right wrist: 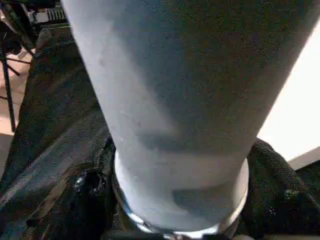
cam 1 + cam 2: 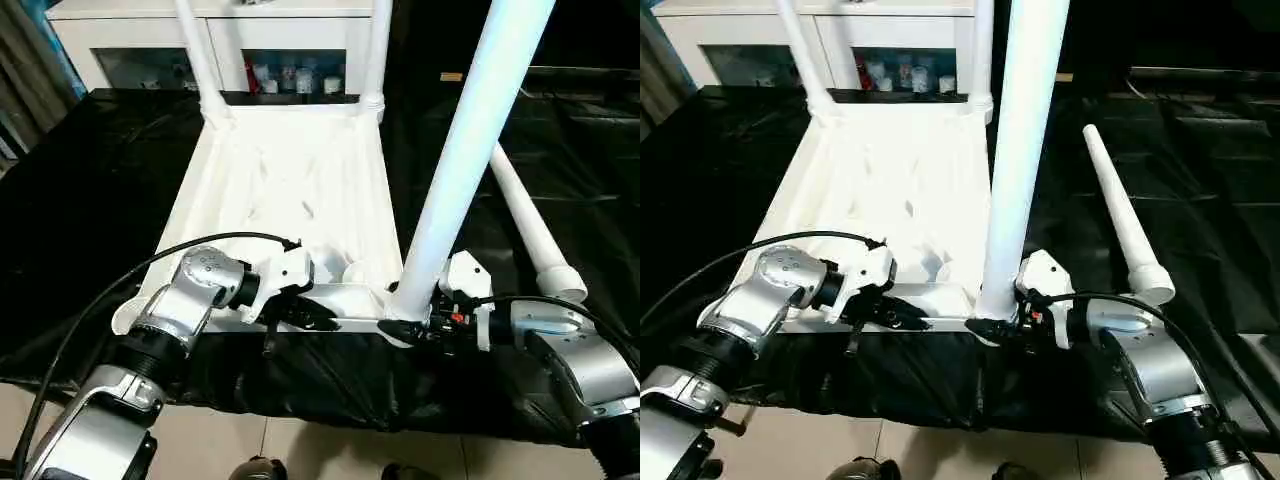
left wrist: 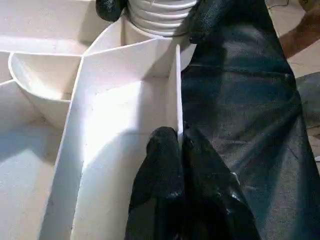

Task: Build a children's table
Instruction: Rotate leg to tighten

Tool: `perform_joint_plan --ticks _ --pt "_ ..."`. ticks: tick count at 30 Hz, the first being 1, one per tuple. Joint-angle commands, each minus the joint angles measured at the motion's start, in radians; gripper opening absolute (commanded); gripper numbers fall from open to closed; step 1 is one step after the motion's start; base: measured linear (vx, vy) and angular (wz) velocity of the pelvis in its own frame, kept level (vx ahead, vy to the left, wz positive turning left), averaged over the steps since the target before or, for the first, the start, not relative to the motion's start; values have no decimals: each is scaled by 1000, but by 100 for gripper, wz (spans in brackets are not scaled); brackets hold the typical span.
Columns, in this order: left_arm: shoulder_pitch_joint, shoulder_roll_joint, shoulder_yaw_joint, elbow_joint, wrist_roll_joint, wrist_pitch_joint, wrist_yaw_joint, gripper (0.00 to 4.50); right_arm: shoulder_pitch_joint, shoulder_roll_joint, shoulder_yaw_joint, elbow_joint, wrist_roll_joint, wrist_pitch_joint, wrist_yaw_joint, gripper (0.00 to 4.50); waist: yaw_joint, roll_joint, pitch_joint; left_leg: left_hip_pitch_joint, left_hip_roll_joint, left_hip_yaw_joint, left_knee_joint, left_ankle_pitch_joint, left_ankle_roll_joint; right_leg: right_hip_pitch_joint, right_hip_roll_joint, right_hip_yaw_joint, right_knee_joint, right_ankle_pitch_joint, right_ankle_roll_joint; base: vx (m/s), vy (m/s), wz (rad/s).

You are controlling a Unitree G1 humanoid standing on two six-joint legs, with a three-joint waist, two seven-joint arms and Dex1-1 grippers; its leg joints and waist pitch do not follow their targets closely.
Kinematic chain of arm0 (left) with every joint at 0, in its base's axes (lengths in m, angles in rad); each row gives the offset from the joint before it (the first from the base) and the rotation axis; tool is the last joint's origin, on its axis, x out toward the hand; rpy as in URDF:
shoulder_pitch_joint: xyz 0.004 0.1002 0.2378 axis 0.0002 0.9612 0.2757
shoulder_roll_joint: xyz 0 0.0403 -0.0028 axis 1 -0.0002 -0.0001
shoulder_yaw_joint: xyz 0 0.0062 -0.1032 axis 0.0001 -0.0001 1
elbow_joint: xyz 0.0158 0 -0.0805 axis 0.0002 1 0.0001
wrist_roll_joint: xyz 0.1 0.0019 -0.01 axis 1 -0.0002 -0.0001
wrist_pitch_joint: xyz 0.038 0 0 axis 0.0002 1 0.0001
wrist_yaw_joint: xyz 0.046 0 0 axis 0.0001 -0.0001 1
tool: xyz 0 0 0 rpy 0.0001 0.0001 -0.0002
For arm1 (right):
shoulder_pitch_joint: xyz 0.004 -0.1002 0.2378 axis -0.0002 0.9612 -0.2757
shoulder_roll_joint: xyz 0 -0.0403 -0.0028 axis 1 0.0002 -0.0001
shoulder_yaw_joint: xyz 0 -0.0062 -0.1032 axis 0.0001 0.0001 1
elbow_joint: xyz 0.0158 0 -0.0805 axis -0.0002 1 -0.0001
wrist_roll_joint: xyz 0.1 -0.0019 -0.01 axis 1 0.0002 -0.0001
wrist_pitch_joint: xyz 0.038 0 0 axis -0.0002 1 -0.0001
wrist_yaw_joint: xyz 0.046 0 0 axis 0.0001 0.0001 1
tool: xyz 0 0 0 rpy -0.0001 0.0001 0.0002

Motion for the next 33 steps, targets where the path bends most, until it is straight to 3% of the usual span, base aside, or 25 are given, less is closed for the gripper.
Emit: perform_joint_plan --ticks 1,4,7,11,15,17,19,24,25,29,31,33 --pt "-13 -20 -36 -15 -19 -23 -56 0 8 9 66 -11 1 21 37 282 -3 -14 -70 11 58 -21 -61 -190 93 51 -59 44 -58 -216 -269 0 0 0" --pt "-14 -20 -35 -13 -21 -22 -55 0 12 16 59 -14 12 33 40 279 -1 -15 -70 11 58 -21 -60 -188 93 51 -59 44 -58 -219 -268 0 0 0" --pt "-30 -47 -11 16 -4 -1 39 0 11 71 22 0 18 32 -40 278 0 -14 -71 10 58 -21 -60 -184 92 51 -59 44 -57 -214 -269 0 0 0" --pt "-60 -93 17 44 10 41 155 0 -10 157 -24 71 -38 20 -245 277 -9 -17 -62 16 53 -25 -67 -265 40 44 -62 43 -75 -383 -223 0 0 0" --pt "-70 -154 26 32 20 91 257 0 -32 261 -63 148 -78 15 -452 277 -29 -17 -61 12 51 -33 -74 -293 12 46 -62 41 -78 -420 -198 0 0 0" --pt "-68 -174 26 26 25 114 291 0 -35 294 -75 162 -86 14 -507 277 -42 -18 -63 13 48 -30 -71 -296 21 45 -58 42 -78 -378 -208 0 0 0" --pt "-54 -224 21 15 38 131 365 0 -52 365 -104 202 -110 11 -637 277 -45 -15 -64 10 46 -27 -68 -278 37 45 -58 44 -78 -343 -216 0 0 0" --pt "-29 -288 2 -2 56 149 430 0 -76 430 -117 252 -133 -47 -728 277 -46 -17 -65 10 46 -26 -67 -253 48 45 -56 42 -78 -329 -217 0 0 0" --pt "-25 -290 -3 -4 59 149 432 0 -77 434 -116 253 -133 -52 -729 333 -45 -15 -66 11 46 -26 -67 -252 50 45 -56 42 -78 -325 -217 0 0 0" --pt "-18 -284 -10 -15 60 149 426 0 -77 433 -113 242 -121 -54 -704 356 -45 -13 -65 11 46 -25 -68 -259 62 45 -54 42 -78 -316 -217 0 0 0" --pt "-17 -272 -7 -16 57 139 416 0 -77 425 -112 233 -131 -66 -698 391 -44 -12 -66 10 47 -25 -68 -250 64 46 -55 42 -76 -303 -219 0 0 0" --pt "-16 -254 -3 -15 56 118 395 0 -76 407 -109 224 -136 -86 -673 391 -44 -12 -67 9 46 -25 -67 -242 67 48 -54 42 -74 -285 -224 0 0 0"
